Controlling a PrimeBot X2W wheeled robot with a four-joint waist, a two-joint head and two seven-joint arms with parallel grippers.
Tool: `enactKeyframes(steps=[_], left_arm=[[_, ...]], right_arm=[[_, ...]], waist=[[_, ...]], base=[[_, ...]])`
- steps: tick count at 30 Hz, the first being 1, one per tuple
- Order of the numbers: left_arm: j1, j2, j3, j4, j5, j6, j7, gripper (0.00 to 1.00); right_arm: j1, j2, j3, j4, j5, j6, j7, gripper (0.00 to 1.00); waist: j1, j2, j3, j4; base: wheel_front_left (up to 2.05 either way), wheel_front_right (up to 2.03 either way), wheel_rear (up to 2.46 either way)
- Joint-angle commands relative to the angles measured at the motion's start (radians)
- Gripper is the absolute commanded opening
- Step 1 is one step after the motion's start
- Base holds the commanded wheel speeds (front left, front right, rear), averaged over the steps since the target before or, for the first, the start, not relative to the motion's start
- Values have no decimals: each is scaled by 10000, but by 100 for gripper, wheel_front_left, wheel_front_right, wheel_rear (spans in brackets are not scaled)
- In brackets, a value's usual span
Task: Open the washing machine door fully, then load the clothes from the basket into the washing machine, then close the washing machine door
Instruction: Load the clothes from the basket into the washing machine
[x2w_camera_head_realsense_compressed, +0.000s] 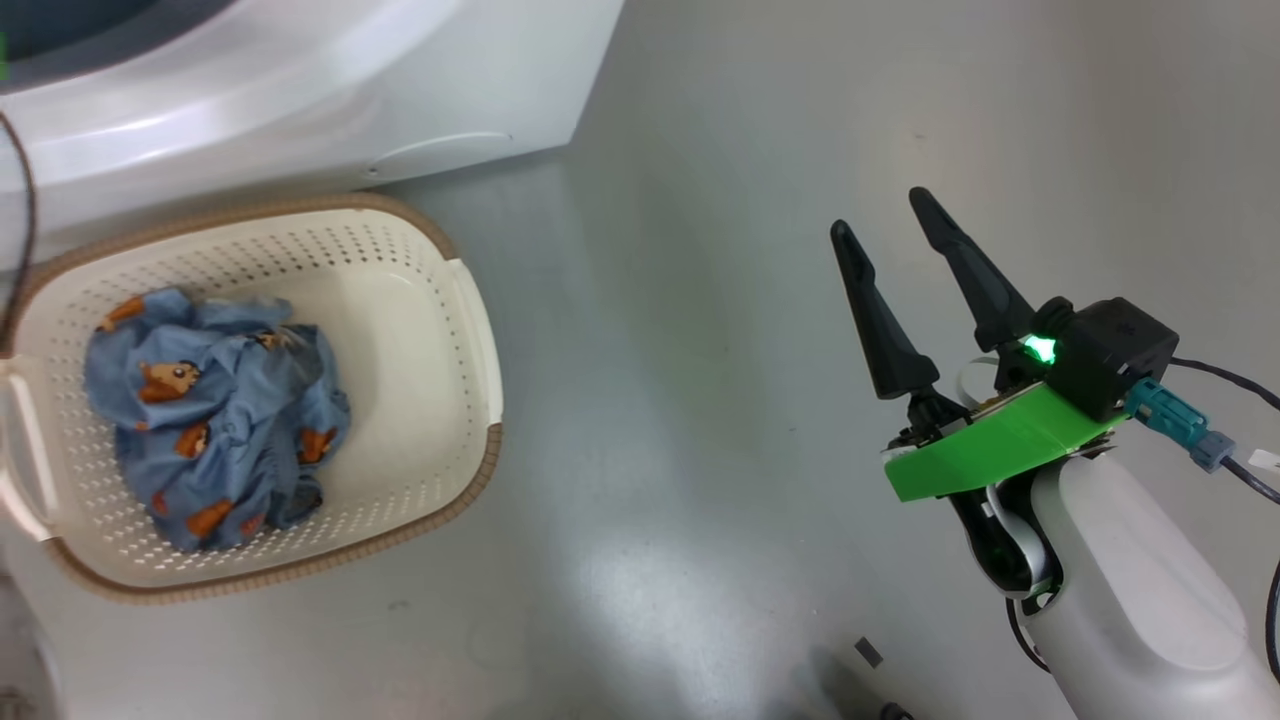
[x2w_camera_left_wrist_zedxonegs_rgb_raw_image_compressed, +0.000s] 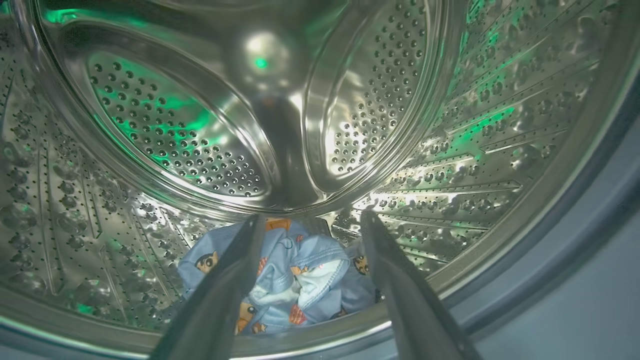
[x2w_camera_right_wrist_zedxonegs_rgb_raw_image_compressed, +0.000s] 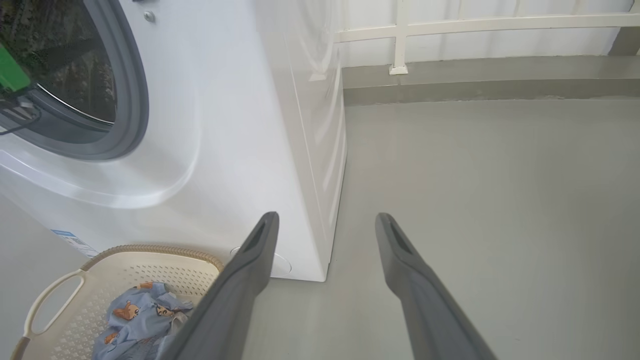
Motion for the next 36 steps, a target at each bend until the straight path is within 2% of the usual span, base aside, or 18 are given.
enactKeyframes(steps=[1,18,36], left_arm=[[397,254,207,-546,-39,78,-53,100],[3366,-850,1008,-2651,351,-47,-53,100],[6607,-1709,1194,-3793,477,-259,-53,100]], right_arm=[[196,-97,79,-173,116,44,-80,100],[706,-427,-166,79,185,44,-80,100],[2146,-1014,-547,263,346,44,-80,100]], waist=[[0,0,-205,209],[0,0,-1924,1127],[0,0,-4002,1982]], base=[[0,0,0],[0,0,0],[0,0,0]])
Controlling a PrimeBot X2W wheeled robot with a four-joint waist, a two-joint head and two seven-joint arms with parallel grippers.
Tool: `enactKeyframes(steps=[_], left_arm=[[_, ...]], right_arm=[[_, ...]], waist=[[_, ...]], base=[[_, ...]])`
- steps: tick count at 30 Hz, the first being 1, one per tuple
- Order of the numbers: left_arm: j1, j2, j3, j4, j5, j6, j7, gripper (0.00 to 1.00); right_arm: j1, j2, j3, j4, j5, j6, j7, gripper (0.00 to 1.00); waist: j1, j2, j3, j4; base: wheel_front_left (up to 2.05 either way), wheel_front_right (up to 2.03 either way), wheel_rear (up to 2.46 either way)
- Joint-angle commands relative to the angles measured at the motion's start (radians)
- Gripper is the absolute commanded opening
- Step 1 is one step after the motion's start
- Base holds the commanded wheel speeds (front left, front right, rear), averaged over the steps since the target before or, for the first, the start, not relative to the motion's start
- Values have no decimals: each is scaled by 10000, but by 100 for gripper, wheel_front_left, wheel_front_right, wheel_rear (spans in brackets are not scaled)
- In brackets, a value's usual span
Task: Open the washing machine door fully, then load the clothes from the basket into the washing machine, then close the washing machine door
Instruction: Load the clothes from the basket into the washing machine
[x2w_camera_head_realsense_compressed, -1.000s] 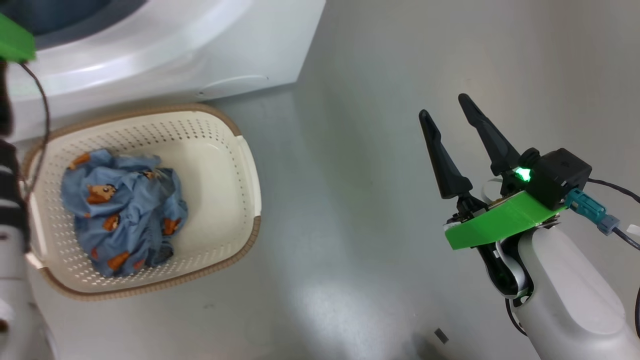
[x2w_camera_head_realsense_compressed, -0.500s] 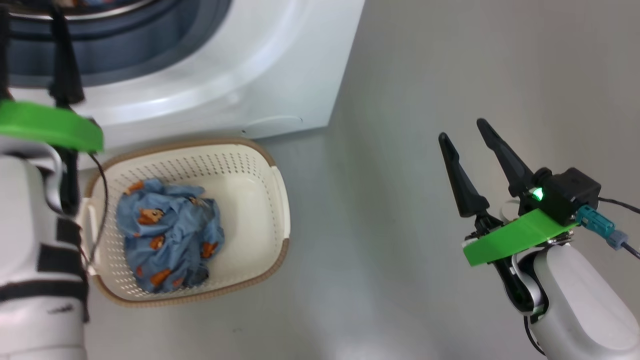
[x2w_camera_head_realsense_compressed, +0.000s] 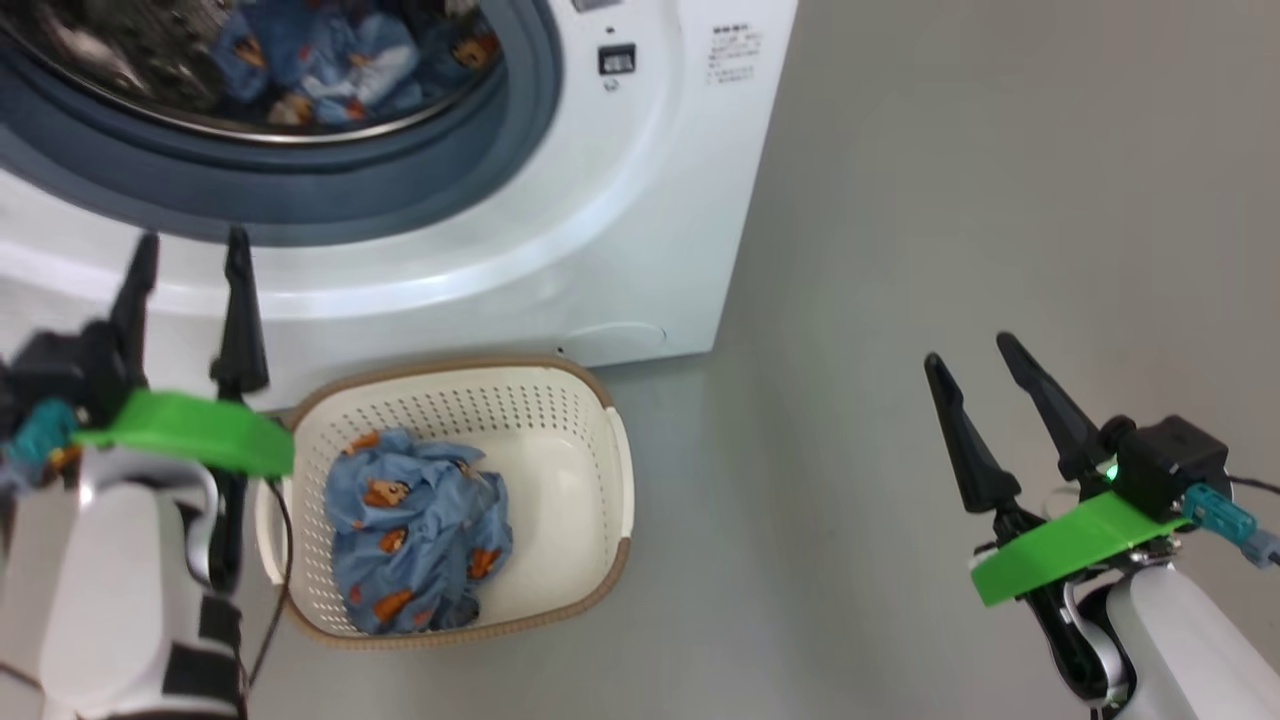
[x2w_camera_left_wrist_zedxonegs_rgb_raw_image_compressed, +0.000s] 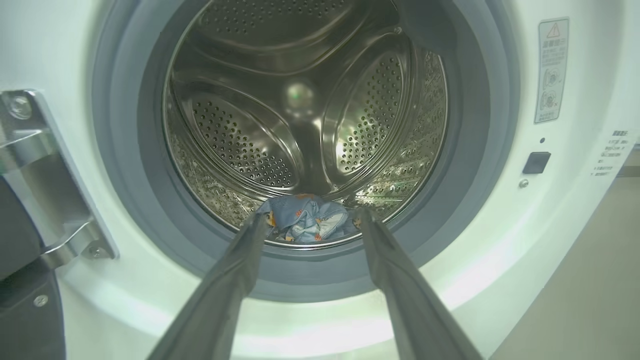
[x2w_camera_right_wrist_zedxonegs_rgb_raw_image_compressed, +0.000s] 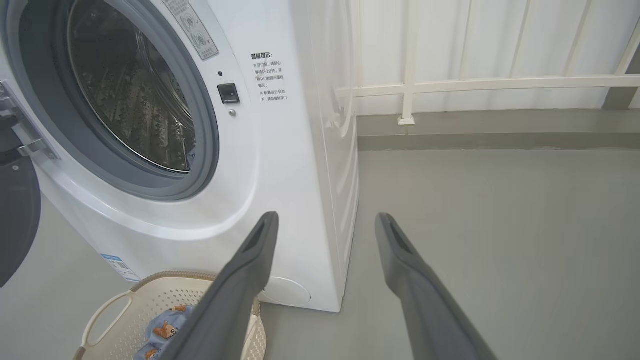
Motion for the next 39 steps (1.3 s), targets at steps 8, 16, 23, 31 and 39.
enactKeyframes(steps=[8,16,23,31,39], left_arm=[[1780,162,281,-932,72,-30,-53,100],[3098,174,281,-1787,10,-33,-53,100],[4260,128,454,-2699,-11,-33,-53,100],[5145,49,761,-3341,-111,-34,-53,100],[5511,-116,833,-3710,-77,-34,-53,100]], right_arm=[[974,-284,-163,-238,32,44,-80,100],[1608,-391,-360,-336,24,44,-80,100],[2013,-464,-520,-416,3,44,-80,100],[2307,-539,-751,-513,-51,44,-80,100],[2276,-552,-796,-548,-86,44,-80,99]], waist=[[0,-1,-1099,587],[0,-1,-1532,770],[0,-1,-1696,851],[0,-1,-1699,888],[0,-1,-1646,819]], base=[[0,0,0],[0,0,0],[0,0,0],[0,0,0],[0,0,0]])
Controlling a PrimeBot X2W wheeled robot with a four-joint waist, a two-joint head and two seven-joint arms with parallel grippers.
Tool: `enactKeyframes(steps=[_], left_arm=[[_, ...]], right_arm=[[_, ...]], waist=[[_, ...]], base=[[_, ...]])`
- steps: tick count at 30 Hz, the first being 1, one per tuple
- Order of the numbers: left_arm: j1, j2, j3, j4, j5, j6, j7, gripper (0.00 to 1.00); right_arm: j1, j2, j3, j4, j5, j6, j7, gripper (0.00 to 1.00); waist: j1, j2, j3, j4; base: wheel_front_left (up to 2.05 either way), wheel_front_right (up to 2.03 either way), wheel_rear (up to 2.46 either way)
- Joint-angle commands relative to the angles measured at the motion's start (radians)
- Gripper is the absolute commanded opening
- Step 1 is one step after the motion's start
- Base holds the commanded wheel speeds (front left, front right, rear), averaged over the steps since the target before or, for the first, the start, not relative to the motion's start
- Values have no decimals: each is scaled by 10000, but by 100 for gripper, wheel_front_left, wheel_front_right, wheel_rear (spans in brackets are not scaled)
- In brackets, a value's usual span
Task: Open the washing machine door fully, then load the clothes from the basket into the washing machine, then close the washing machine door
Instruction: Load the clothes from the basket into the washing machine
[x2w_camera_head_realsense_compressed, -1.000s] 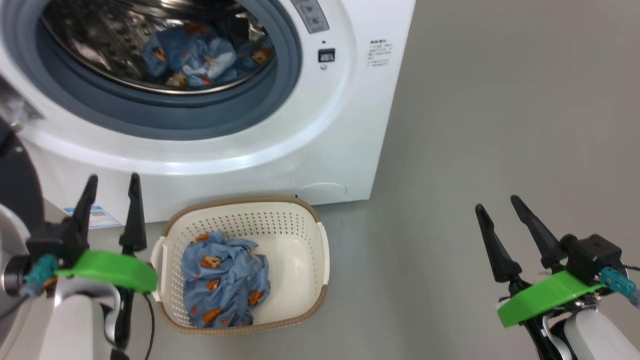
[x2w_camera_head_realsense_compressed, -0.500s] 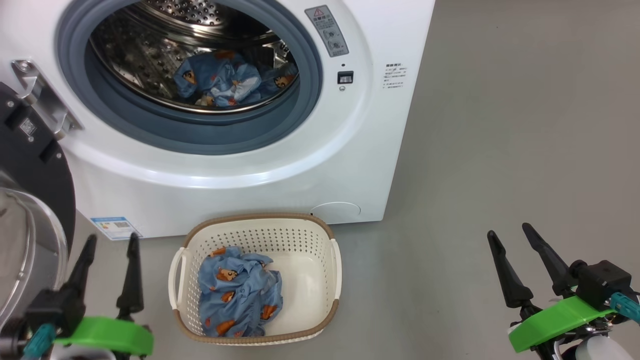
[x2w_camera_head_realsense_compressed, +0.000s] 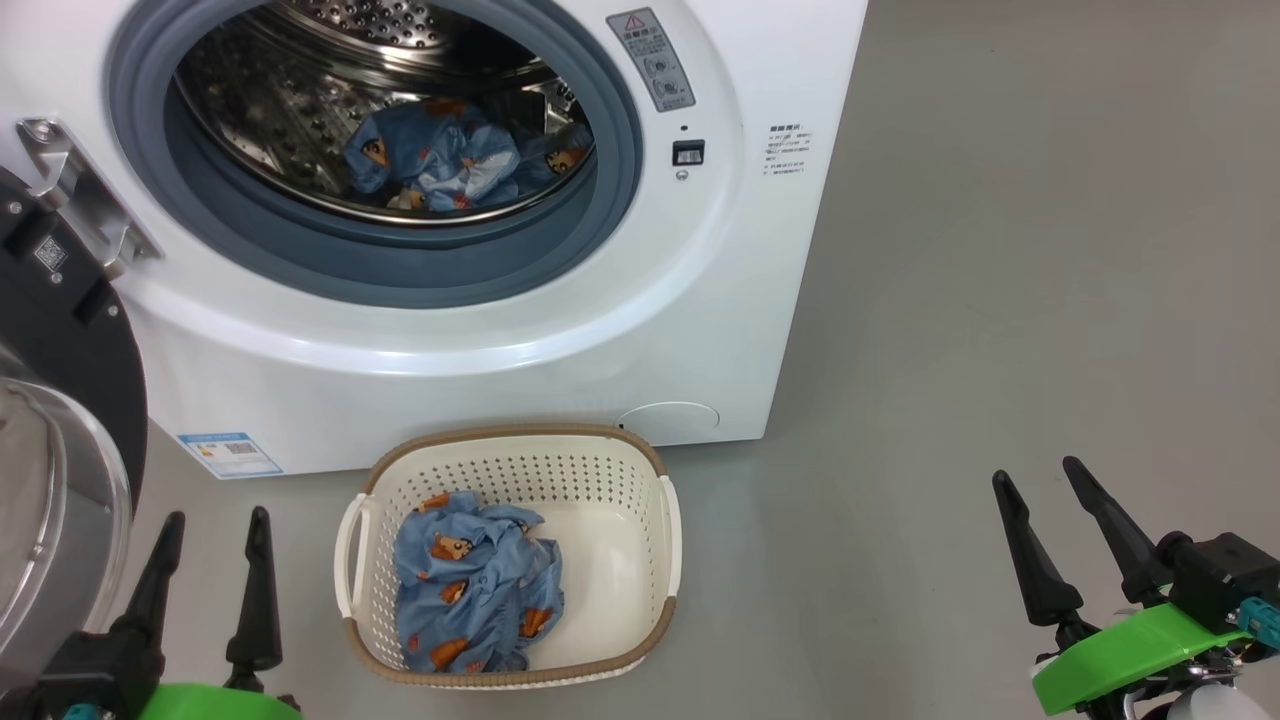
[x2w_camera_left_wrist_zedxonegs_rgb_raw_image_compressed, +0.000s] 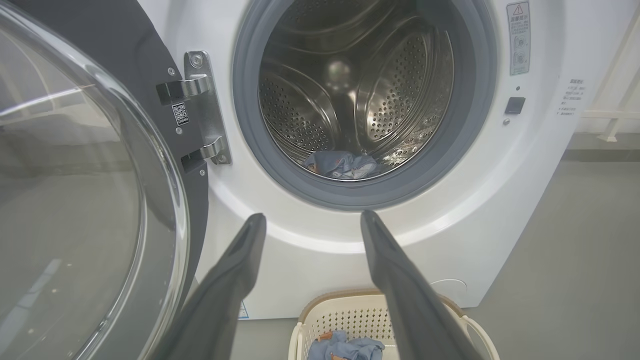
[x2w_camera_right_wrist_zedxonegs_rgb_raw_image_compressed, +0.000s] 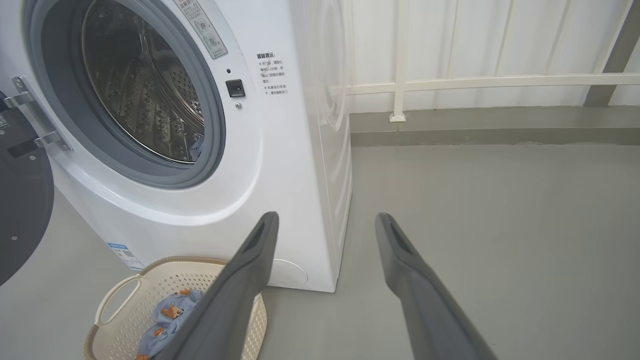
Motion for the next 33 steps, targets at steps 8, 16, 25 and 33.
enactKeyframes(steps=[8,16,25,33], left_arm=[[-51,144,363,-293,-28,-21,-63,100],[-296,86,172,232,-97,-21,-63,100],[-1206,204,-329,1567,-410,-21,-63,100],[-2539,557,-1190,3438,-728,-21,-63,100]], right_arm=[[-183,-196,155,-322,-122,44,-82,99],[-524,-53,207,-377,-162,44,-82,99],[-1238,124,287,-471,-222,44,-82,99],[-1964,419,417,-557,-309,44,-82,100]], waist=[[0,0,177,-66],[0,0,670,-192],[0,0,1742,-357],[0,0,2810,-623]], base=[[0,0,0],[0,0,0],[0,0,0],[0,0,0]])
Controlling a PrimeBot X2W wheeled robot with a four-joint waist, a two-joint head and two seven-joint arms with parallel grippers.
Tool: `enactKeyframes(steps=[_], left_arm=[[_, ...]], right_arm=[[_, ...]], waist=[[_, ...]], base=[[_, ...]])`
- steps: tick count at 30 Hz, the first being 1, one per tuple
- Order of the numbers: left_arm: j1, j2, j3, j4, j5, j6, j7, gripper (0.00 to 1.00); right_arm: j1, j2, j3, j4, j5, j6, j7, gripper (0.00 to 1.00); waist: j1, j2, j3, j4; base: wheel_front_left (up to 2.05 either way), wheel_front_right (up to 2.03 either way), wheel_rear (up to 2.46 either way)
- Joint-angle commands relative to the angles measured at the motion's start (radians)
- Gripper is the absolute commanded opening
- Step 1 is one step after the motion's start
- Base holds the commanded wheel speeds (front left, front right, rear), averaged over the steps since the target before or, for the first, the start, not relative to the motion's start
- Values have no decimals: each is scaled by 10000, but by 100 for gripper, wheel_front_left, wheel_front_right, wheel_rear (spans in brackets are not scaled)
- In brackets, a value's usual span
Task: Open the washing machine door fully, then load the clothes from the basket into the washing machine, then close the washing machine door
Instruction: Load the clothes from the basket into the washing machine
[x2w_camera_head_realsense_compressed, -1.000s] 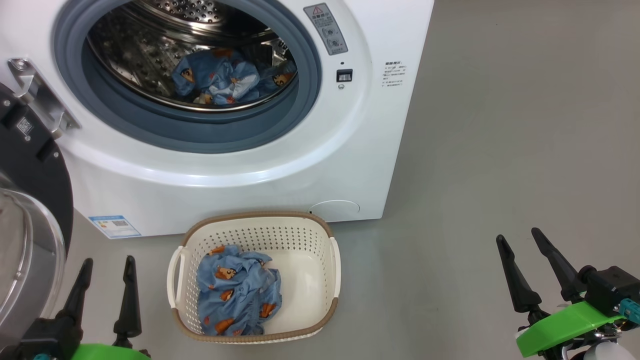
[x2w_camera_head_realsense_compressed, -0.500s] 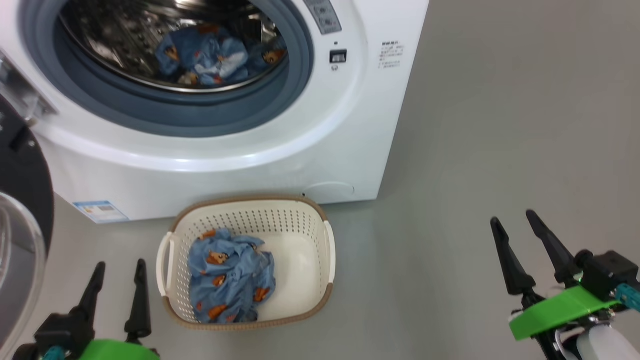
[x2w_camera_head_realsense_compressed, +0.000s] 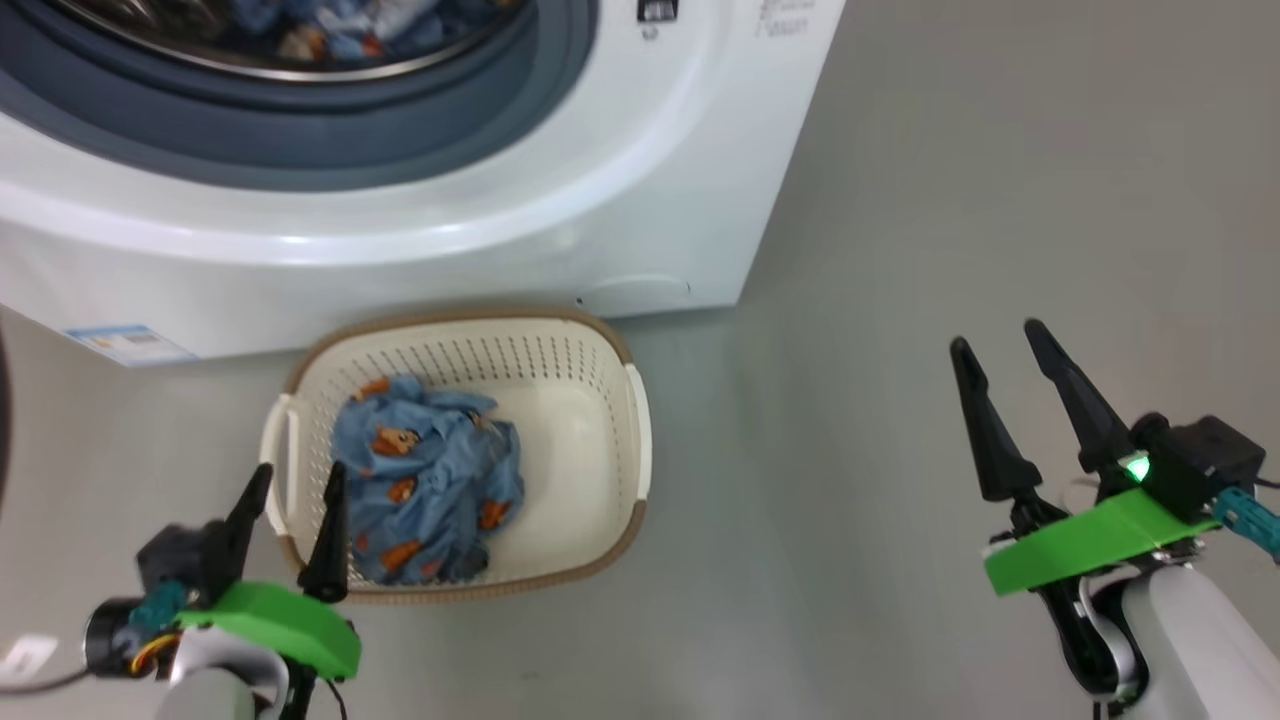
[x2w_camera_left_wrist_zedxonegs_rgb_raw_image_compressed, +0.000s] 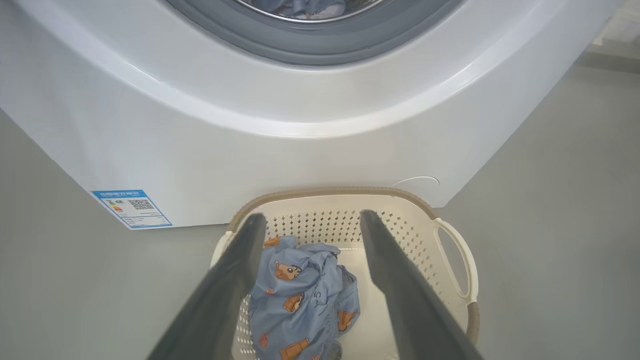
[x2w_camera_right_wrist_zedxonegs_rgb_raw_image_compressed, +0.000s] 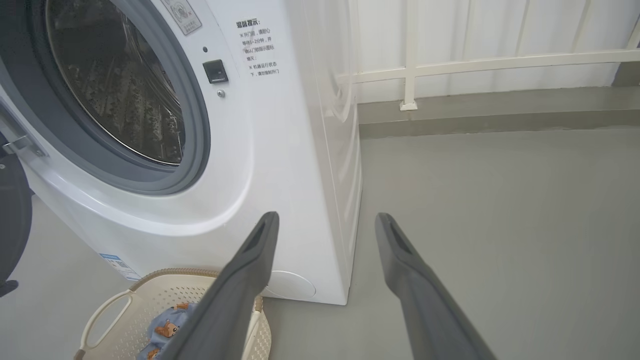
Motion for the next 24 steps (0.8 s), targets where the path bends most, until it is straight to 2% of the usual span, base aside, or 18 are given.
enactKeyframes(steps=[1,17,24], left_arm=[[-263,339,183,66,-118,-19,-63,100],[-3374,1227,-2197,4089,-890,-19,-25,100],[-4532,1504,-3127,5307,-1314,-19,323,100]], right_arm=[[-155,-53,202,-243,-179,44,-80,100],[-1389,322,686,-321,-228,44,-80,99],[-1786,362,863,-386,-257,44,-80,100]], waist=[[0,0,566,-230],[0,0,2643,-974],[0,0,3437,-1232]], base=[[0,0,0],[0,0,0],[0,0,0]])
